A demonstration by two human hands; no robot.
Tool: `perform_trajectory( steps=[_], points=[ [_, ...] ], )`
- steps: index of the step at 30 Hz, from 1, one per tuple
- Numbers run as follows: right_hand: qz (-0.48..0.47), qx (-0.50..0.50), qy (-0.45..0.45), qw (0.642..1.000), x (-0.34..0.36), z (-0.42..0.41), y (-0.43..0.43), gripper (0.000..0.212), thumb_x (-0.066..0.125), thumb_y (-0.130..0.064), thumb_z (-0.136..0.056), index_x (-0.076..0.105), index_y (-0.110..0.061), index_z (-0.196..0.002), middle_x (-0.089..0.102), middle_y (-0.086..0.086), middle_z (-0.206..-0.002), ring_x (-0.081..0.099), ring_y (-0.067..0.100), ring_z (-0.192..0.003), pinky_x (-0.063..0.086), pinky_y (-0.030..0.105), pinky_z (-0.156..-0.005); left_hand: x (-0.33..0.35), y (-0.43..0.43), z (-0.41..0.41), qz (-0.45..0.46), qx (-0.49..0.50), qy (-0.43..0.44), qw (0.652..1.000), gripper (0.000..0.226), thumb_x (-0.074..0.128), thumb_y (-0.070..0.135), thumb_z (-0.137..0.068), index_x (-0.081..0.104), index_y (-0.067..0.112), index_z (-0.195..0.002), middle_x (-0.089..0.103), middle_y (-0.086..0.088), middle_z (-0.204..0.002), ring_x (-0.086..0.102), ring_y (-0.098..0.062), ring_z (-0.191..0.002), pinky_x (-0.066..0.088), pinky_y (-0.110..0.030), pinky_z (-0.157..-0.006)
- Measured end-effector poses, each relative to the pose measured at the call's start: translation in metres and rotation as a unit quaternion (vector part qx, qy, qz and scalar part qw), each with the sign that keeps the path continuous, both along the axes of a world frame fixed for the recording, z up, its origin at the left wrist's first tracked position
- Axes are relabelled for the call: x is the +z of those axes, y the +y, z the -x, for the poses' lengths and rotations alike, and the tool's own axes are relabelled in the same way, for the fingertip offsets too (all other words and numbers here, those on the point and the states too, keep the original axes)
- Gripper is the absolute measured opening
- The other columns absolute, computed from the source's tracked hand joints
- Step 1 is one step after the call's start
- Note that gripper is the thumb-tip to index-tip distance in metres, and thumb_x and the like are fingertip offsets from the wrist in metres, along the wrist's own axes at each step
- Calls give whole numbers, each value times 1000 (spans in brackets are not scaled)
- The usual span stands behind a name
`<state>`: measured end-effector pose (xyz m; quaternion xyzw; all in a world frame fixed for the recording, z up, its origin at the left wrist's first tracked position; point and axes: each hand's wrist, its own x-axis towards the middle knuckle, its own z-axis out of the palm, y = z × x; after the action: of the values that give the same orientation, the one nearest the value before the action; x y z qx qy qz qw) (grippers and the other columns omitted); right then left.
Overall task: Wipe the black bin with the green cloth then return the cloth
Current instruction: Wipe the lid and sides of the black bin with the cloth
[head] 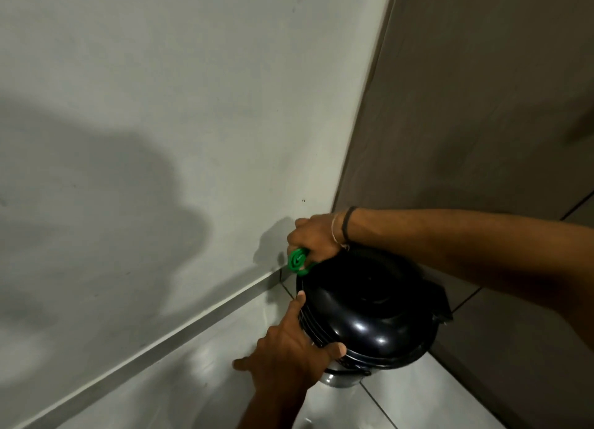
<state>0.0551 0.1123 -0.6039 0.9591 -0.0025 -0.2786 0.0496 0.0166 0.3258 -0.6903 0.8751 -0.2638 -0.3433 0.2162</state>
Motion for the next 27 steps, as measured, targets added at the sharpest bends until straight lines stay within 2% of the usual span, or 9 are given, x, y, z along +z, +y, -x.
perform_trajectory(
  steps=[3,7,11,13,15,18,21,24,27],
  points=[
    [-80,-12,-68,994,-16,29,-9,36,64,-26,-97,65,-23,-132,67,0,-130,54,25,-120,50,42,-102,-3,0,1,3,-3,-1,1000,128,72,95,-61,-3,67,-160,61,-2,-154,51,-39,-146,24,-81,-119],
    [-134,-141,-214,957,-34,82,-46,48,61,-8,-89,66,-16,-137,68,7,-139,61,30,-128,43,44,-116,-5,-1,1,-4,0,-14,1000,127,70,98,-57,-2,70,-157,65,-3,-147,55,-39,-140,27,-77,-116],
    [-151,-268,-282,909,-60,143,-61,64,61,-4,-93,51,-22,-154,49,4,-162,35,27,-156,19,40,-132,-9,2,-1,0,3,-22,1000,128,68,101,-54,-4,71,-156,69,-3,-139,59,-38,-134,31,-74,-114],
    [-145,-309,-300,891,-70,181,-55,70,62,-6,-94,45,-26,-158,39,1,-168,22,27,-161,17,45,-132,-9,2,-1,-1,-3,-15,1000,129,68,103,-55,-6,71,-156,69,-4,-138,58,-39,-134,32,-73,-115],
    [-121,-324,-323,881,-76,208,-33,70,63,-14,-95,42,-28,-160,34,-1,-170,17,28,-162,18,51,-130,-9,2,0,-5,-8,-2,1000,131,69,103,-55,-6,69,-157,70,-5,-139,57,-41,-136,32,-75,-117],
    [-95,-294,-348,885,-84,213,25,74,60,-26,-90,38,-31,-161,32,-2,-171,16,28,-163,13,49,-131,-8,2,0,-1,-7,14,1000,132,69,104,-51,0,68,-158,74,-9,-129,62,-41,-130,37,-73,-117],
    [-96,-241,-350,900,-92,213,65,81,54,-30,-83,33,-35,-162,29,-4,-172,14,26,-163,7,44,-131,-9,1,-2,10,-10,20,1000,136,64,107,-39,10,67,-158,80,-2,-109,68,-37,-118,47,-63,-112],
    [-100,-217,-329,914,-83,206,48,81,58,-23,-84,36,-31,-161,34,-1,-170,18,27,-162,8,40,-129,-10,1,-3,21,-12,36,999,139,66,108,-34,17,64,-157,81,4,-98,71,-34,-111,52,-59,-109],
    [-95,-246,-305,915,-67,186,0,77,64,-13,-87,42,-25,-160,40,4,-168,28,30,-159,19,44,-130,-13,-3,-1,42,-11,46,998,150,60,115,-19,24,61,-155,82,-1,-96,73,-34,-105,55,-56,-105]
  ],
)
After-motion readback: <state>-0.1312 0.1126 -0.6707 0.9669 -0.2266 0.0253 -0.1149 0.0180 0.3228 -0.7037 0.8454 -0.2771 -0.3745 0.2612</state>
